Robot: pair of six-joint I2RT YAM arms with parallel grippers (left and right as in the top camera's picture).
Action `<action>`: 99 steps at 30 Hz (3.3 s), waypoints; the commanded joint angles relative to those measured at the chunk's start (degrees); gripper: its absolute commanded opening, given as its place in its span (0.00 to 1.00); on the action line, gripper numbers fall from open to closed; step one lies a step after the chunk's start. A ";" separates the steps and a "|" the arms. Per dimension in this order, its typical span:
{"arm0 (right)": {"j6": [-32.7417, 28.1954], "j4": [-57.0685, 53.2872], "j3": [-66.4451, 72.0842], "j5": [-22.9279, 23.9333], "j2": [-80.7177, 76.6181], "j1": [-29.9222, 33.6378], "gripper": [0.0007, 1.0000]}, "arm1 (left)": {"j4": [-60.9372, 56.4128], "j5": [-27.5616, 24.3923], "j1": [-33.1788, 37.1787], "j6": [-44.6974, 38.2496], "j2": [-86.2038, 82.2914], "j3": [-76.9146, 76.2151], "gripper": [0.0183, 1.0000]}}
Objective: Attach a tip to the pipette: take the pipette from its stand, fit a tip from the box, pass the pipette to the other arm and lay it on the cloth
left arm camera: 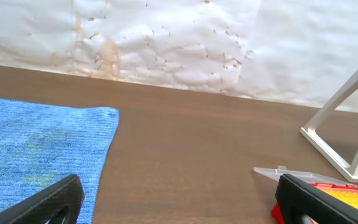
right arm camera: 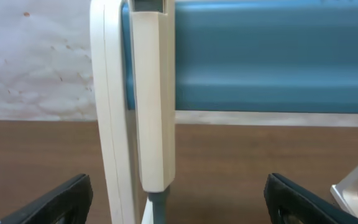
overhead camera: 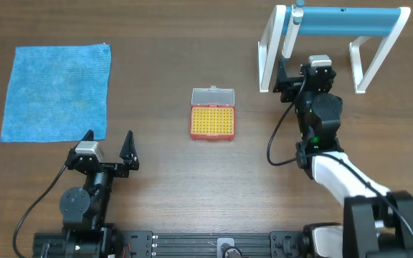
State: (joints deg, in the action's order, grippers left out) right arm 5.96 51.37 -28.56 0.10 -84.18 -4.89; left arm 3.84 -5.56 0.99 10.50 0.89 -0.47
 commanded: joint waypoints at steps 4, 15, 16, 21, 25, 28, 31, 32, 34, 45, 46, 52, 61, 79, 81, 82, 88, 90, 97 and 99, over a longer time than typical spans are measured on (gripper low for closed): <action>0.68 1.46 -6.23 0.79 -6.34 0.35 0.90 | 0.35 0.22 0.22 -0.50 -0.24 0.15 1.00; 0.70 1.49 -6.97 3.69 -7.78 1.42 0.89 | 0.33 0.20 0.22 -0.50 -0.24 0.15 1.00; 0.70 1.49 -7.37 3.28 -8.17 1.31 0.90 | 0.33 0.20 0.22 -0.50 -0.24 0.15 1.00; 0.70 1.49 -8.79 1.79 -9.53 1.31 0.89 | 0.35 0.22 0.22 -0.50 -0.24 0.15 1.00; 0.72 1.49 -9.64 1.79 -10.40 1.31 0.89 | 0.35 0.22 0.22 -0.50 -0.24 0.15 1.00; 1.11 1.51 -11.37 1.77 -12.35 1.31 0.89 | 0.35 0.22 0.22 -0.50 -0.24 0.15 1.00; 1.11 1.51 -11.87 1.77 -13.16 1.31 0.89 | 0.35 0.22 0.22 -0.50 -0.24 0.15 1.00; 1.77 1.53 -11.89 1.75 -13.25 1.25 0.89 | 0.35 0.22 0.22 -0.50 -0.24 0.15 1.00; 2.60 1.68 -11.98 0.81 -13.62 1.27 0.89 | 0.35 0.22 0.22 -0.50 -0.24 0.15 1.00; 2.62 3.39 -12.00 -4.13 -13.92 1.25 0.08 | 0.35 0.22 0.22 -0.50 -0.24 0.15 1.00; 2.64 3.63 -12.00 -4.26 -13.90 1.25 0.08 | 0.33 0.20 0.22 -0.50 -0.24 0.15 1.00; 2.58 0.44 -11.93 -4.24 -10.49 1.27 0.08 | 0.35 0.22 0.22 -0.50 -0.24 0.15 1.00; 2.60 6.29 0.83 -6.54 3.91 1.05 0.08 | 0.35 0.22 0.22 -0.50 -0.24 0.15 1.00; 3.50 32.46 1.42 -17.51 -14.60 -24.65 0.08 | 0.33 0.22 0.22 -0.50 -0.24 0.15 1.00; 3.48 32.46 -0.50 -17.33 -16.72 -24.70 0.08 | 0.35 0.22 0.22 -0.50 -0.24 0.15 1.00; 3.50 32.44 -1.18 -17.33 -17.51 -24.74 0.08 | 0.33 0.22 0.22 -0.50 -0.24 0.15 1.00; 3.45 32.39 -2.10 -17.31 -22.84 -24.72 0.08 | 0.35 0.22 0.22 -0.50 -0.24 0.15 1.00; 3.43 32.37 -2.05 -17.31 -23.04 -24.59 0.08 | 0.35 0.22 0.22 -0.50 -0.24 0.15 1.00; 3.43 32.35 0.15 -17.33 -23.04 -24.24 0.08 | 0.35 0.22 0.22 -0.50 -0.24 0.15 1.00; 3.43 32.33 0.15 -17.33 -23.23 -24.24 0.08 | 0.33 0.22 0.22 -0.50 -0.24 0.15 1.00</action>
State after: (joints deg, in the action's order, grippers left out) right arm 8.75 83.18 -28.77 -17.30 -106.89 -29.32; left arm 3.84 -5.56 0.99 10.50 0.91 -0.47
